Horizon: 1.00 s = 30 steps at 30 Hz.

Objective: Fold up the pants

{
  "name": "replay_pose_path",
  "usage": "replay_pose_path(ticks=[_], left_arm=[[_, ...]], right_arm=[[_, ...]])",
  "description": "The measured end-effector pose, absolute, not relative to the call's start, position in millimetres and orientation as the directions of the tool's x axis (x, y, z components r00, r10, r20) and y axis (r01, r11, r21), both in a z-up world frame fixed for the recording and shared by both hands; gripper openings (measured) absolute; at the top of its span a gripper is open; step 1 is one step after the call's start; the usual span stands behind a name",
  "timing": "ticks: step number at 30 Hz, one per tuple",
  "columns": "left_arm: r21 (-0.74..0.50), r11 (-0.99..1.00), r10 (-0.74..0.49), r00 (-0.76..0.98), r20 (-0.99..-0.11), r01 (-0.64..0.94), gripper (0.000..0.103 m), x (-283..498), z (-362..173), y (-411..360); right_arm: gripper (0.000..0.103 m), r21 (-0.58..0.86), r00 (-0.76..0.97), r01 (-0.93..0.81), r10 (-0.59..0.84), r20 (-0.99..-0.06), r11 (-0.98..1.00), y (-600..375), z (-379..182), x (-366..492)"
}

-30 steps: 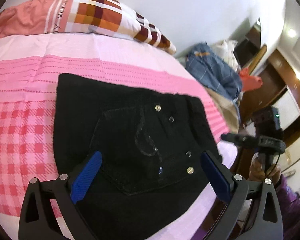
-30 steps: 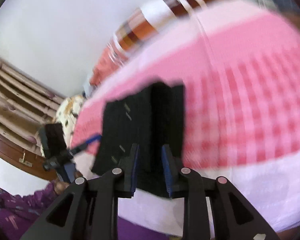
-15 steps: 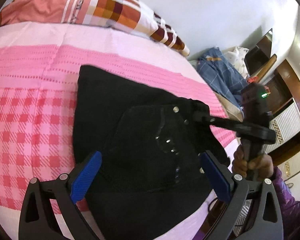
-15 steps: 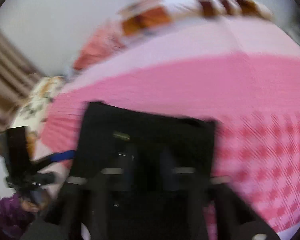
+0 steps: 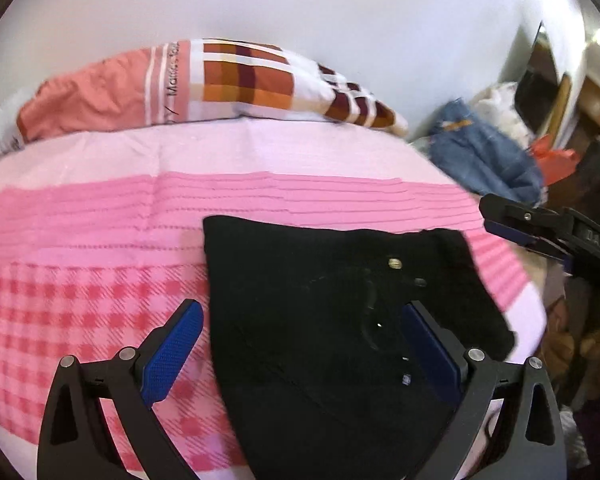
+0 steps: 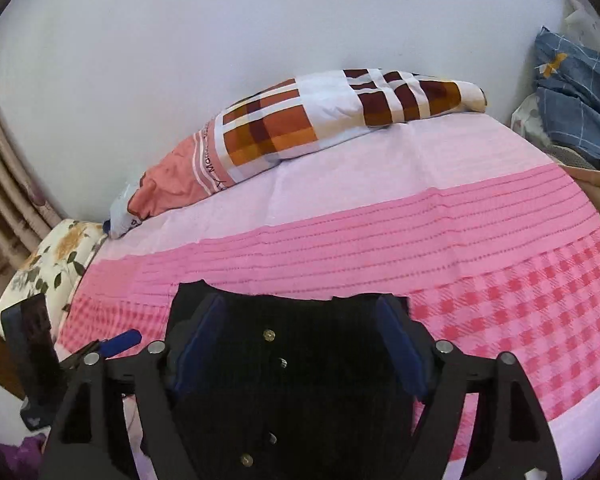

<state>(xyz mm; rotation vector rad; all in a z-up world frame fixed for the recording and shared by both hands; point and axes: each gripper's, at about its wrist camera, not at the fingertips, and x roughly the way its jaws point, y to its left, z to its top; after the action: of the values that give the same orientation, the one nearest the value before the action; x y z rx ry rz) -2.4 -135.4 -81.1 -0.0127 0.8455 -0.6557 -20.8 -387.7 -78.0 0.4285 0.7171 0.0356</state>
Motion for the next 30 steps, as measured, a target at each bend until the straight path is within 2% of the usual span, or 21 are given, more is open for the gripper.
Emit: replay_pose_path(ticks=[5,6,7,9,18,24,30], left_arm=[[-0.157,0.869,-0.435,0.574,-0.694,0.469,0.099,-2.7,-82.8,-140.0],[-0.151,0.874,-0.427,0.581,-0.693,0.462,0.099,-2.3,-83.6,-139.7],[-0.146,0.882,-0.414,0.588,-0.695,0.448,0.099,-0.9,-84.7,-138.9],[-0.135,0.893,-0.392,0.594,-0.703,0.429,0.099,1.0,-86.1,-137.9],[-0.095,0.919,-0.329,0.613,-0.718,0.382,0.099,2.3,-84.5,-132.0],[-0.026,0.916,-0.297,0.633,-0.715,0.400,0.099,-11.6,-79.5,-131.3],[-0.028,0.917,-0.297,0.634,-0.714,0.397,0.099,-16.4,-76.5,-128.6]], right_arm=[[0.077,0.211,0.674,0.241,-0.006,-0.739,0.947,-370.4,-131.4,-16.9],[0.080,0.212,0.649,0.267,-0.013,-0.760,0.940,-372.3,-145.7,-16.1],[0.090,0.277,0.658,0.284,0.023,-0.752,0.918,-378.2,-161.6,-21.3],[0.095,0.358,0.689,0.312,0.049,-0.723,0.880,-390.3,-171.4,-28.9],[0.097,0.352,0.662,0.313,0.063,-0.747,0.882,-388.3,-170.5,-27.0],[0.097,0.437,0.683,0.330,0.108,-0.723,0.837,-406.0,-144.6,-46.5],[0.097,0.405,0.662,0.349,0.084,-0.745,0.845,-420.6,-134.3,-65.5]])
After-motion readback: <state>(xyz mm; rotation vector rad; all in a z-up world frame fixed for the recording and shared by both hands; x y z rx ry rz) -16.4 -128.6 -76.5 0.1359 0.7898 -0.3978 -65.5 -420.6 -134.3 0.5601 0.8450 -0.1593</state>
